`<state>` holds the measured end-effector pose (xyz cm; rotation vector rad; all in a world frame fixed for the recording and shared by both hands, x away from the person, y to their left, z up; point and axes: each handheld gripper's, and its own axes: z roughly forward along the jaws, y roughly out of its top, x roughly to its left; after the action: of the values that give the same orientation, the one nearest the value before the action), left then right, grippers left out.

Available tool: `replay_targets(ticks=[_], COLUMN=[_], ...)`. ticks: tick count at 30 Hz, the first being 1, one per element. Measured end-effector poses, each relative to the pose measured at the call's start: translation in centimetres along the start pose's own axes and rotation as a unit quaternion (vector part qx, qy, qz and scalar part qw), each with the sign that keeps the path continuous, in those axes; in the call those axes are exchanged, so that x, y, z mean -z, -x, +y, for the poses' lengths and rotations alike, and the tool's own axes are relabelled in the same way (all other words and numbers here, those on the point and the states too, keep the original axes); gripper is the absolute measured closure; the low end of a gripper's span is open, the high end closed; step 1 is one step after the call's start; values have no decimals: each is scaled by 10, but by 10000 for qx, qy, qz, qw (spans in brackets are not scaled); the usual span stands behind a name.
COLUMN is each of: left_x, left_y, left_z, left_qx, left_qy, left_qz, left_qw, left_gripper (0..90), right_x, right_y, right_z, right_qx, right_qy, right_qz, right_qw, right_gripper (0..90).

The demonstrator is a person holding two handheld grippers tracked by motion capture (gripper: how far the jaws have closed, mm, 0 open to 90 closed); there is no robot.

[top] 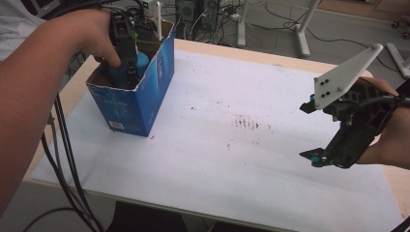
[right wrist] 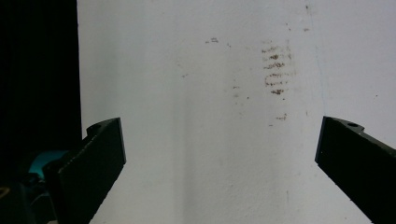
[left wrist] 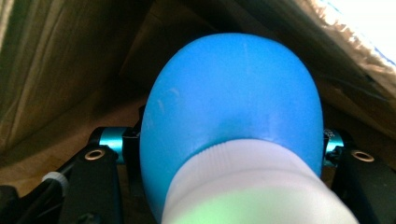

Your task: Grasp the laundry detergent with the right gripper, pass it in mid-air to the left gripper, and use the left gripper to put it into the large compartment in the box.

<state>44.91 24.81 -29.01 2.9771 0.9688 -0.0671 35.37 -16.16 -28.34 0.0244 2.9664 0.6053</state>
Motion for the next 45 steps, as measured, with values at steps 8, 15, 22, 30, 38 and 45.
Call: replay_targets(ticks=[8,15,22,30,38,45], left_x=[8,23,49,81,100,98], left_y=[3,6,16,36,61,85], left_z=[-2,-4,-4,-3,4,20], left_qx=[175,224,139,-384,-932,-1401], left_qy=[44,72,92,112,271,218], left_qz=[-60,13,210,177,191,96], left_qw=[9998,9997,9996,9990,9951,9899], left_gripper=[260,227,166,154,88,56], right_x=[1,1,1,11,22,28], right_y=[1,3,7,13,13,15], right_z=[-3,-3,-5,-5,0,-2], right_qx=[-23,-11,-17,-28,75,154], right_qy=[25,26,16,-42,-303,-533], right_qz=[-8,-33,-11,-22,53,96], right_qw=[10000,10000,10000,10000,9995,9984], right_gripper=[10,10,10,10,10,10])
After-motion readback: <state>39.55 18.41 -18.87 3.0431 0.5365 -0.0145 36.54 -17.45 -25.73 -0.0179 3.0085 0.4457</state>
